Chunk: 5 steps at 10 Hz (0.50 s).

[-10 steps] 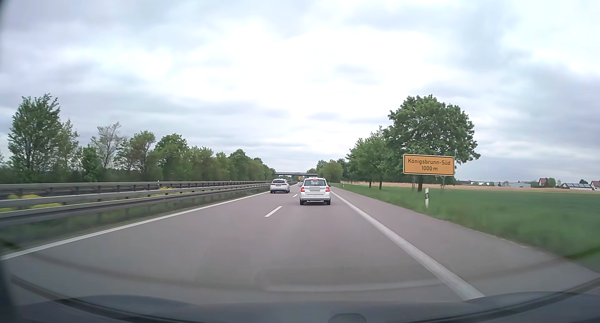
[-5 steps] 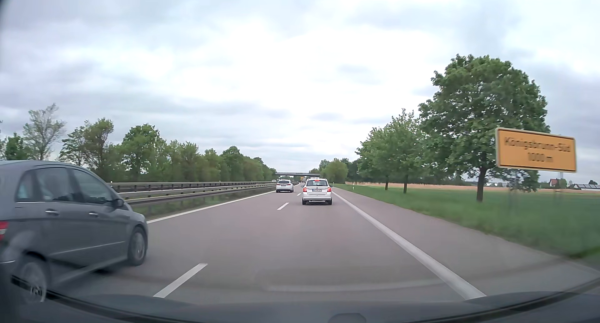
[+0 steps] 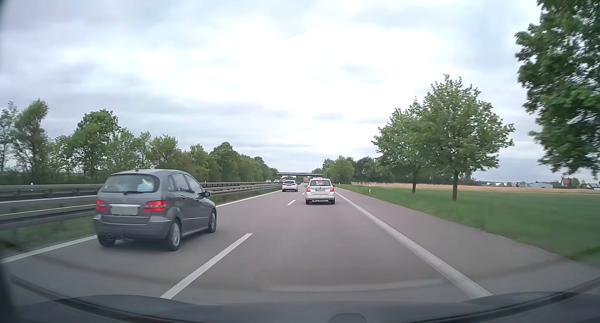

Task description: Follow the waypoints while adhering to traffic rules and regulations

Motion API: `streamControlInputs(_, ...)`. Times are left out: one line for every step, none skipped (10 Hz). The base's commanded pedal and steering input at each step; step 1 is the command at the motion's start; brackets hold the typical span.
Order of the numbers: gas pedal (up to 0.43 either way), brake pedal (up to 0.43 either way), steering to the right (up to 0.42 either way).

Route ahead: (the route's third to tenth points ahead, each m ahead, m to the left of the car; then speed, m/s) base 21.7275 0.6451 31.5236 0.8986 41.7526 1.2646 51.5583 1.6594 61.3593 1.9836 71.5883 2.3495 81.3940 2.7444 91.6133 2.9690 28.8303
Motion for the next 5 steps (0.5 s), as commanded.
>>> streamControlInputs(0.378,0.0,-0.013)
streamControlInputs(0.398,0.0,-0.013)
streamControlInputs(0.409,0.0,-0.012)
streamControlInputs(0.421,0.0,-0.012)
streamControlInputs(0.429,0.0,-0.011)
